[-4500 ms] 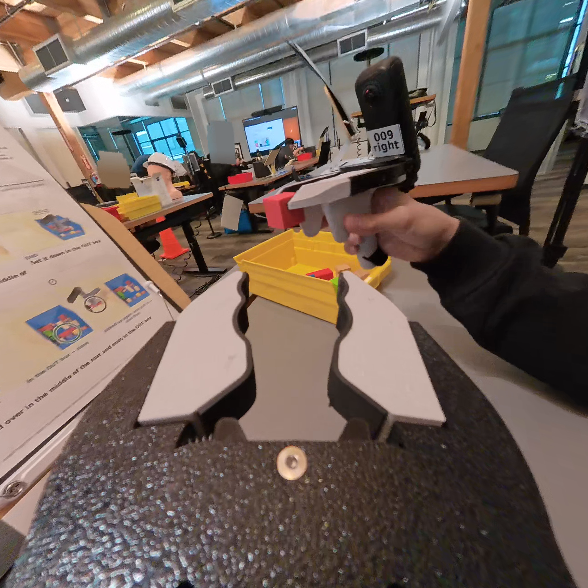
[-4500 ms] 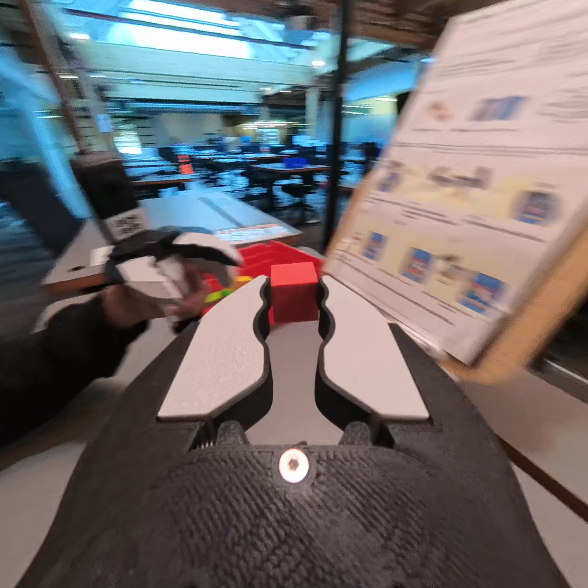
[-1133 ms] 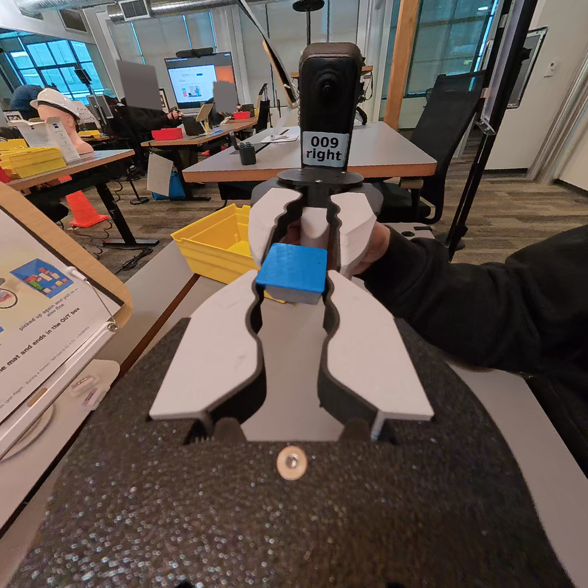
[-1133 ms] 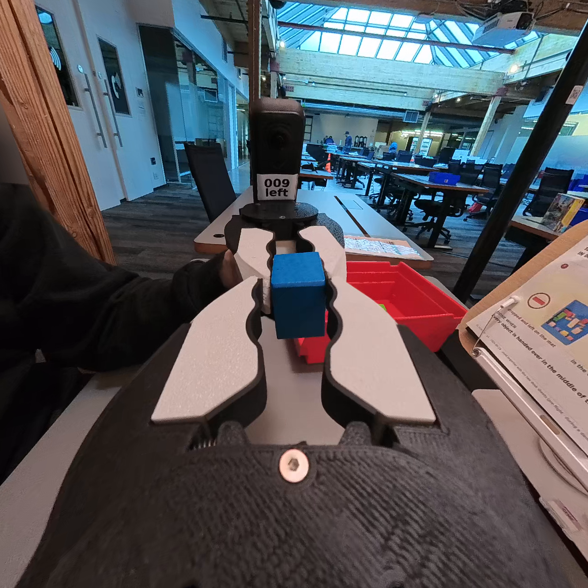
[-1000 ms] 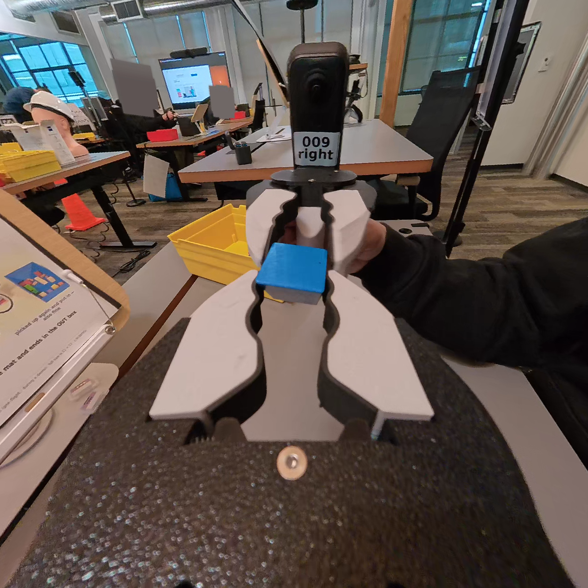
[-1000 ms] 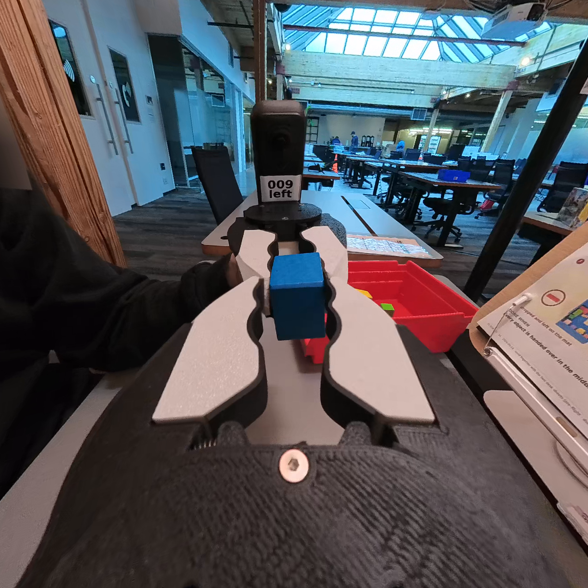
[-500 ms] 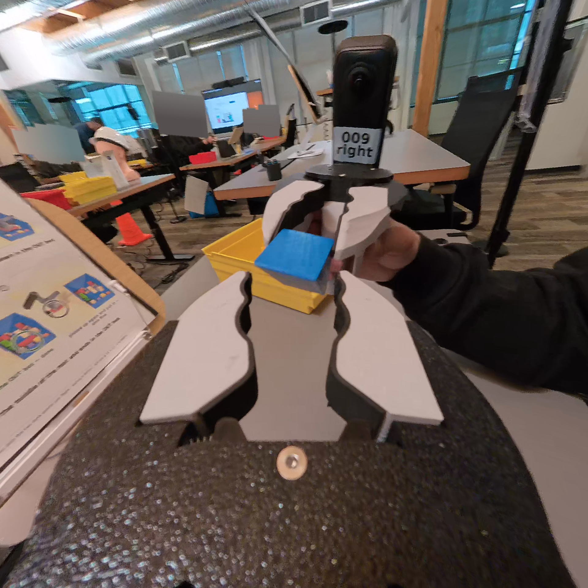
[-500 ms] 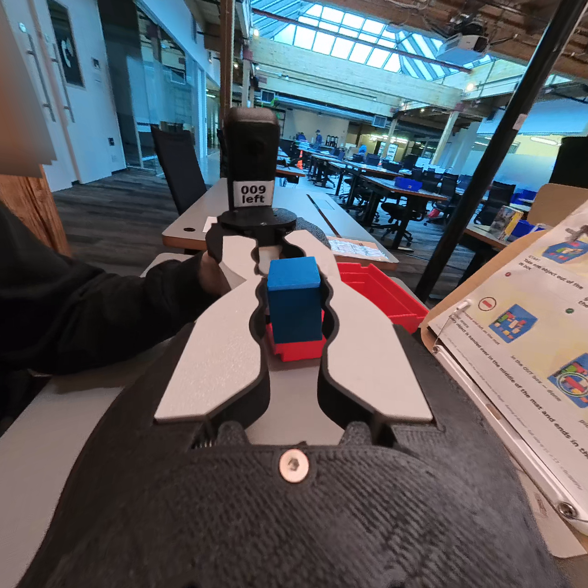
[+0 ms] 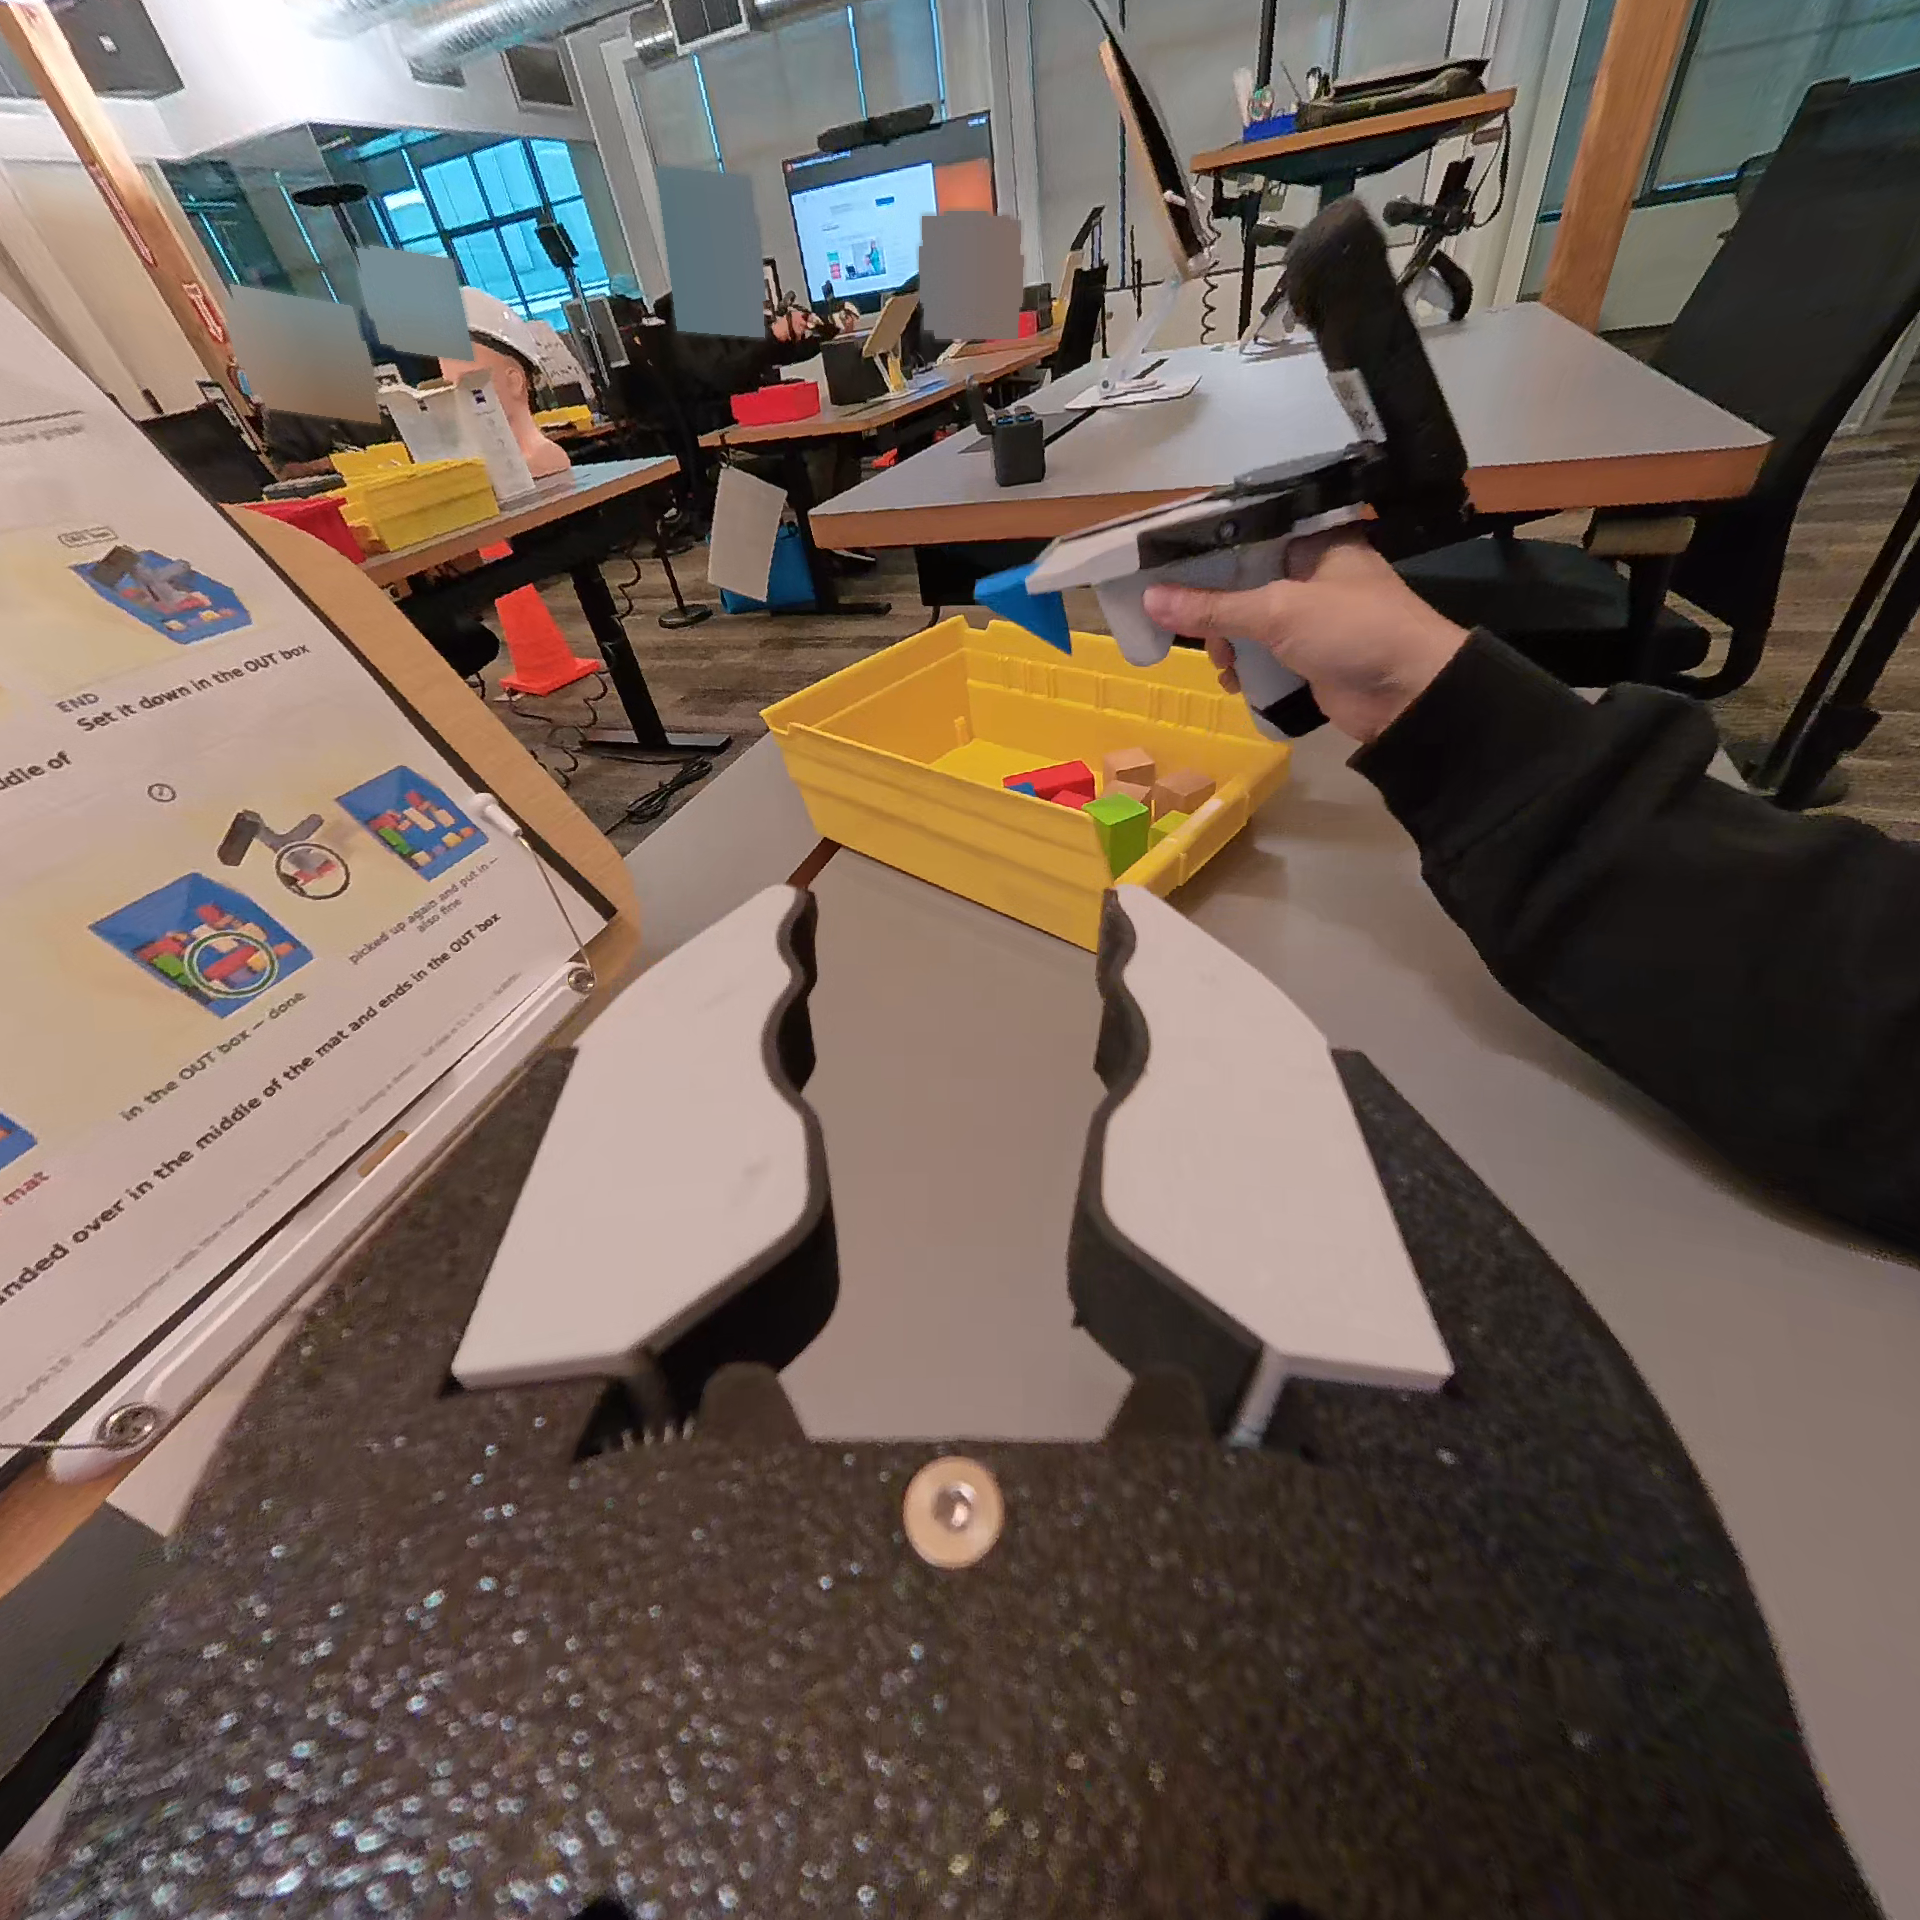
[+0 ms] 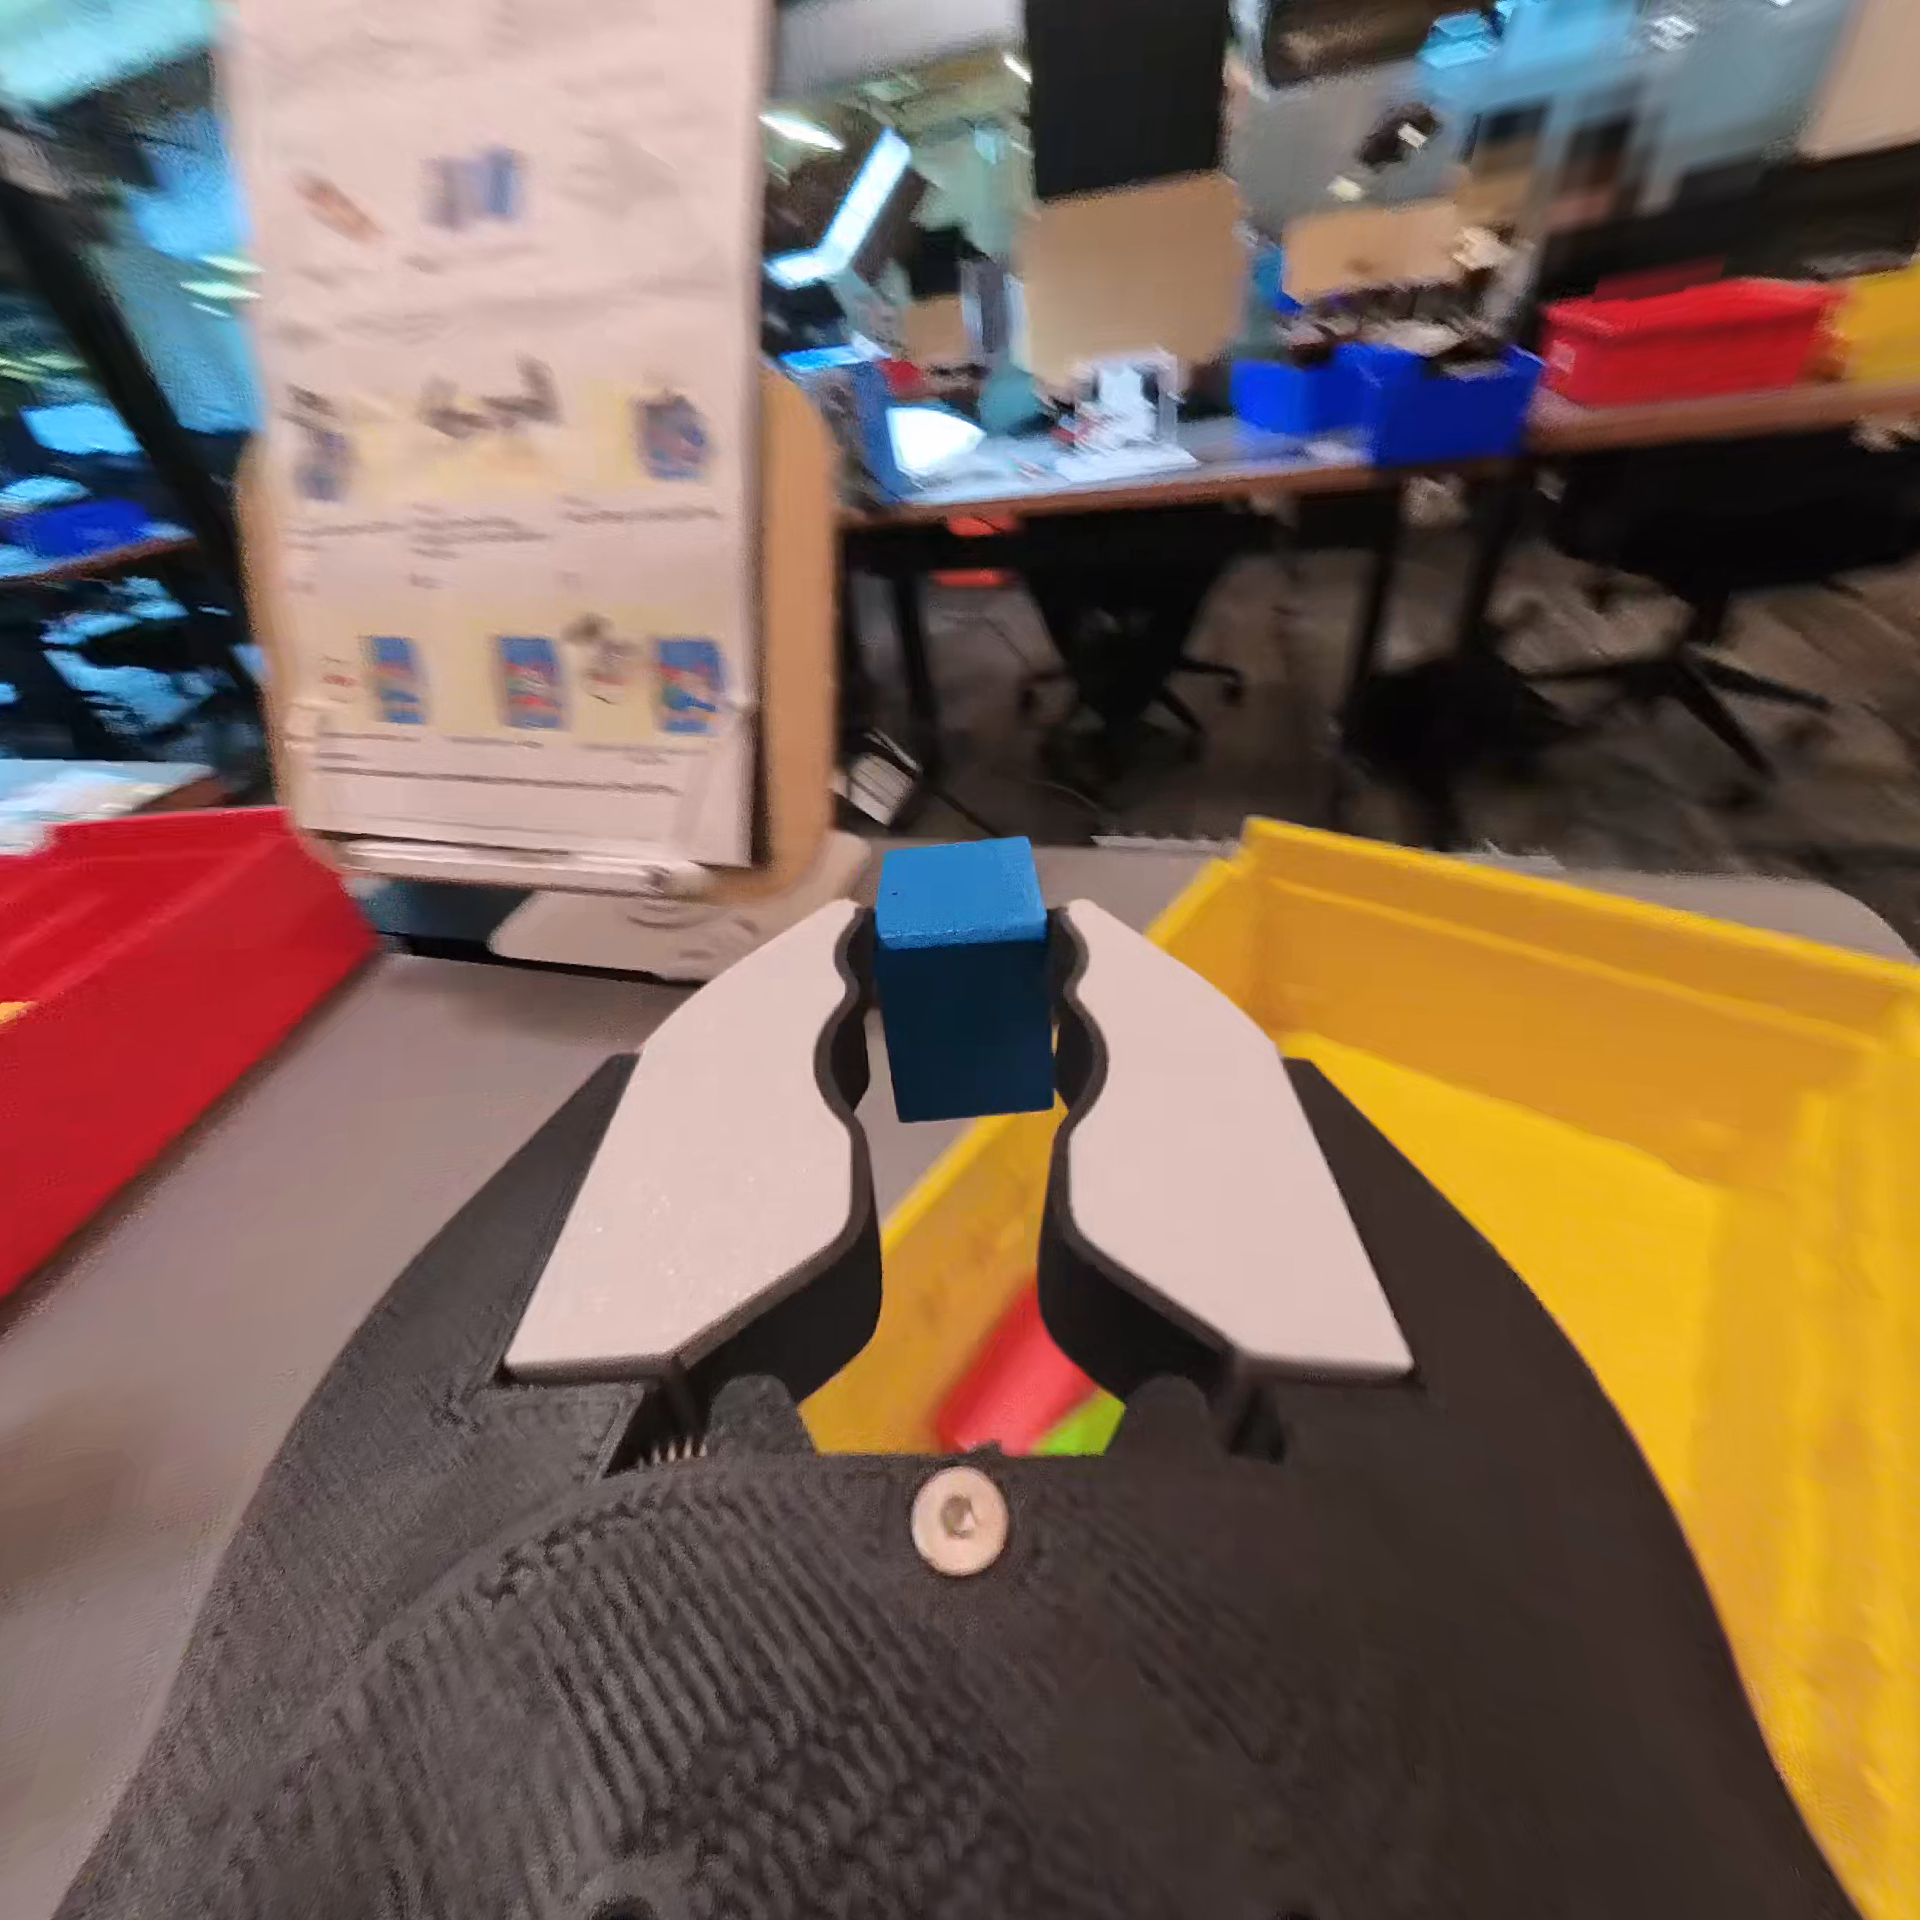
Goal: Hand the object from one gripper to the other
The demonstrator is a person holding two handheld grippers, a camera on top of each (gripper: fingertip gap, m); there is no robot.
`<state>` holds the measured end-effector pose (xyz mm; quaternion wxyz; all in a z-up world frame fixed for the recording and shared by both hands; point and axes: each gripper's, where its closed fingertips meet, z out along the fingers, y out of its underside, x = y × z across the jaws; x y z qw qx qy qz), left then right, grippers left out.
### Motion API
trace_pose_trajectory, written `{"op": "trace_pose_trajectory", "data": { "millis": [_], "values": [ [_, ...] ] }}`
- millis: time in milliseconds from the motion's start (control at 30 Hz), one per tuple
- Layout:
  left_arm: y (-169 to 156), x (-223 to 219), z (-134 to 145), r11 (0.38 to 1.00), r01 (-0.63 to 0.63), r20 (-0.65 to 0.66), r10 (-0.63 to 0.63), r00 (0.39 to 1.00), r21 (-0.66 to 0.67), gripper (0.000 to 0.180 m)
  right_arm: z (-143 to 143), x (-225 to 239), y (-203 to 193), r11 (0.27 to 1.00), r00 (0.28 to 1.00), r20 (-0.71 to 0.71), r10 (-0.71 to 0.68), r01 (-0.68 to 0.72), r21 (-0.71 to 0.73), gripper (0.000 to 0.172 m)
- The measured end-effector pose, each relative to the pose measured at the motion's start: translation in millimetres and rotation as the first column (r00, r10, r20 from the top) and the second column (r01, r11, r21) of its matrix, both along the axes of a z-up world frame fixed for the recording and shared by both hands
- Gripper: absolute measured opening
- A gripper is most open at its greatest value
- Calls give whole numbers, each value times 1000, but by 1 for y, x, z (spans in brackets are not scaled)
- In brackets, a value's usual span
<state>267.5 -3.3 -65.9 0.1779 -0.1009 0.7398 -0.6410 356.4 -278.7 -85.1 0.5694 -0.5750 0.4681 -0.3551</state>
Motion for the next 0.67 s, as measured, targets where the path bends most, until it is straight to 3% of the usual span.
{"op": "trace_pose_trajectory", "data": {
  "millis": [167, 233, 400, 500, 667],
  "values": [
    [-1, 3, -6, 1000, -4, -10, 4, 1000, 11, 49, -63, 5, -57, 973, 946, -229, -229, 221, -59, 32],
    [-1, 4, -7, 1000, -4, -18, 4, 1000, 8, 48, -73, 3, -70, 963, 929, -257, -268, 266, -44, 32],
    [1, 11, -12, 999, -40, -48, 40, 998, 9, 48, -77, 1, -83, 944, 905, -273, -327, 322, -65, 33],
    [7, 15, -13, 997, -70, -54, 72, 996, 27, 48, -66, 3, -79, 941, 911, -244, -332, 337, -23, 60],
    [41, 24, -13, 979, -192, -66, 197, 978, 74, 48, -38, 5, -65, 944, 932, -149, -329, 331, -17, 79]
  ]
}}
